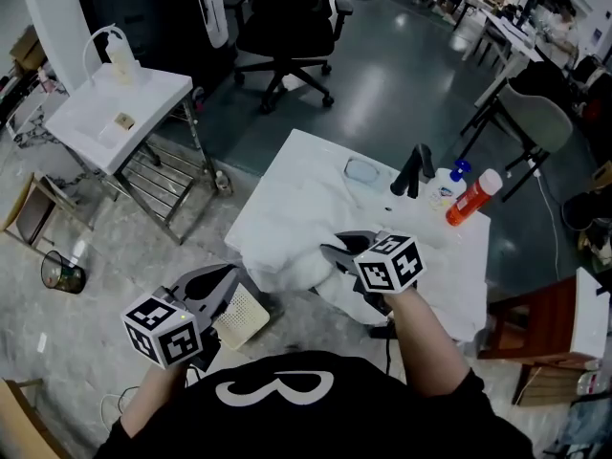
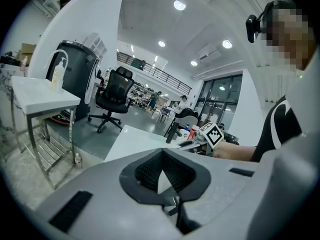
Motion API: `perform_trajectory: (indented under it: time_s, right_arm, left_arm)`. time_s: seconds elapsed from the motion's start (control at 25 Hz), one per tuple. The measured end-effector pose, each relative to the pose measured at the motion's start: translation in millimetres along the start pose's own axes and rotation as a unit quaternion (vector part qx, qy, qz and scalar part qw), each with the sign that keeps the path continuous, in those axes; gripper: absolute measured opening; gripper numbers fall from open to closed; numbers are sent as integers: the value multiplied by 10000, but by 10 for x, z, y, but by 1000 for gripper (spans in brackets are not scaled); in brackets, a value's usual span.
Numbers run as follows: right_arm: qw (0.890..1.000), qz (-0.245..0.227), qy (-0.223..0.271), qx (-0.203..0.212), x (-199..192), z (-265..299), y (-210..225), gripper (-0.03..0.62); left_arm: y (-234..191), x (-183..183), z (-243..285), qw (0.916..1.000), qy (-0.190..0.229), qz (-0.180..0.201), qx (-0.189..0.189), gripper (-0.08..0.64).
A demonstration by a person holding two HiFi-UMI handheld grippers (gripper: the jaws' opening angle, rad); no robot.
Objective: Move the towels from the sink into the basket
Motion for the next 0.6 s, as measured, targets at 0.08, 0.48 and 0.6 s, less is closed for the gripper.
perform_trajectory:
  time_s: [0.08, 0.48, 0.6]
  right_arm:
    - [9994, 113, 318, -77, 157, -73, -77, 101]
    - [9833, 58, 1781, -370, 1059, -429, -813, 101]
    - [9765, -6, 2124, -373, 1302, -499, -1092, 101]
  left_arm:
    - [-27, 35, -95, 10000, 6, -21, 12, 5]
    - [-84, 188, -758, 10000, -4, 5, -11, 6]
    - [-127, 234, -972, 10000, 88, 5, -2, 5]
Point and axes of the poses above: the fingertips, and each gripper's own axes: z forward along the fingers, y to its right, x out of its top, the point moved 6 cm from there along -z, backward along the fingers, and after that the axes turned 8 degrees about y, right-handed, at the moved point
